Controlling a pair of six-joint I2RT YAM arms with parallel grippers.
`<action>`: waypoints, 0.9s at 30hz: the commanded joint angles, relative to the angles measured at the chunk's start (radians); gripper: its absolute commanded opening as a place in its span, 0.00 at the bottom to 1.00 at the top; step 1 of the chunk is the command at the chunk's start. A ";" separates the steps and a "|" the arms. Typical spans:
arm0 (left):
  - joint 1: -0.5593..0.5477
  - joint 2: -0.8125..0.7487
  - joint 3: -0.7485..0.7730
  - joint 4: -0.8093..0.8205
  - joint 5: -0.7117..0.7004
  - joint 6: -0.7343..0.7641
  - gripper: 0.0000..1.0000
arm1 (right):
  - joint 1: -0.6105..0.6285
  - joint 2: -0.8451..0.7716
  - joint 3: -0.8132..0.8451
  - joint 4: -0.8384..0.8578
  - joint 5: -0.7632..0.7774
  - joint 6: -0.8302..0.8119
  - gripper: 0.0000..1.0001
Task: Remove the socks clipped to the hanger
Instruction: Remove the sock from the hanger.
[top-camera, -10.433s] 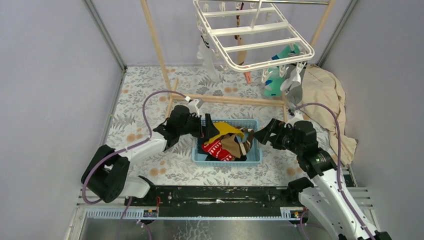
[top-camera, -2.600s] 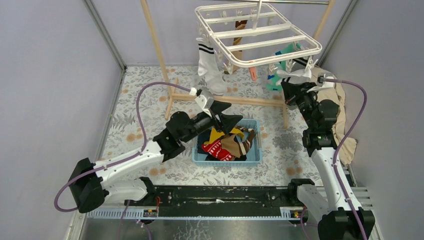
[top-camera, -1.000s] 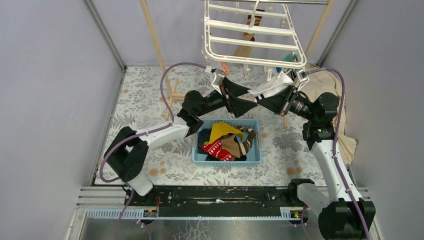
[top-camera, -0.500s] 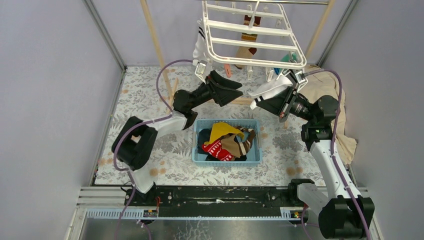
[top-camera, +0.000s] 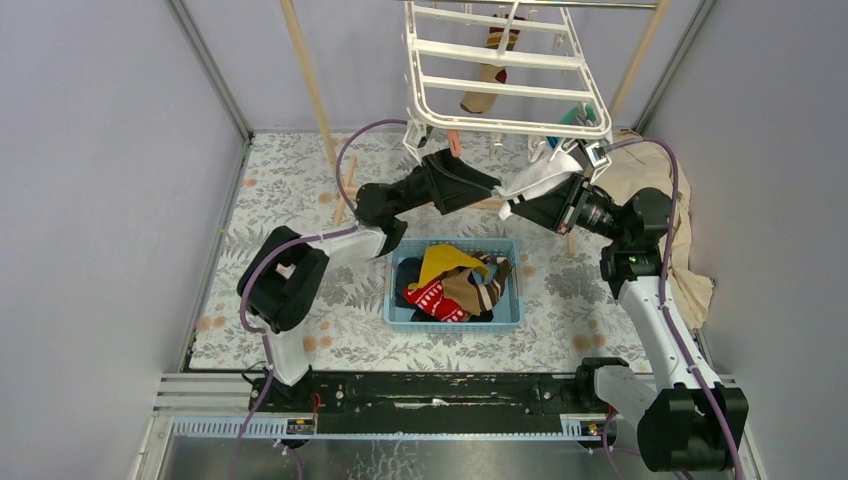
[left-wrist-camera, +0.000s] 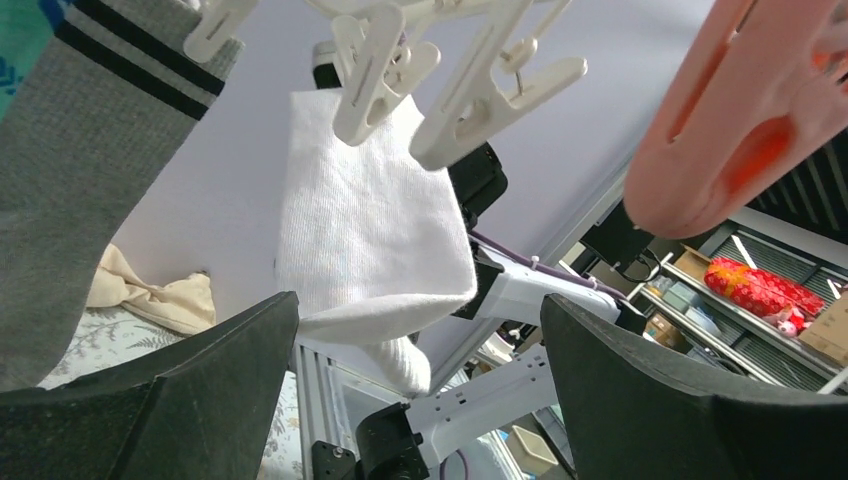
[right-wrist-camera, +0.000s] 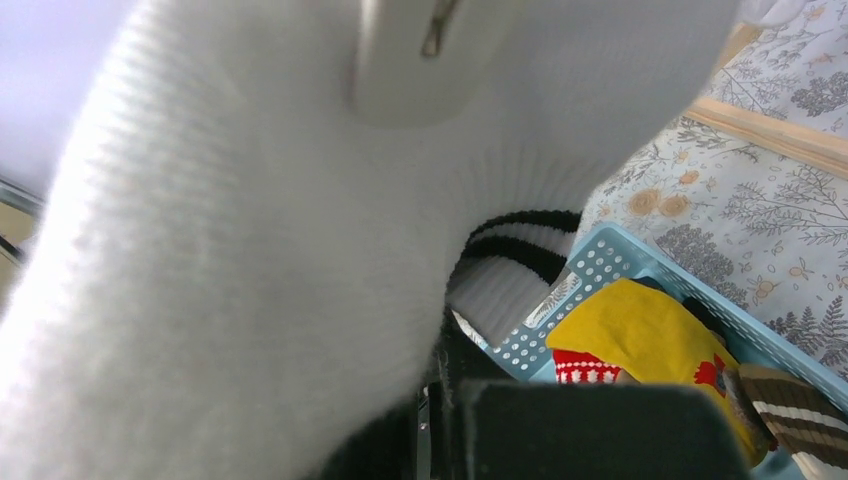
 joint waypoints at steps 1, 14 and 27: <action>-0.025 -0.006 0.030 0.029 0.036 -0.017 0.99 | 0.020 0.004 0.010 0.044 -0.008 -0.009 0.00; -0.059 -0.010 0.050 -0.110 0.034 0.070 0.99 | 0.047 0.030 0.032 0.036 0.009 -0.026 0.00; -0.075 -0.086 0.093 -0.395 0.009 0.267 0.48 | 0.075 0.047 0.059 -0.066 0.040 -0.101 0.00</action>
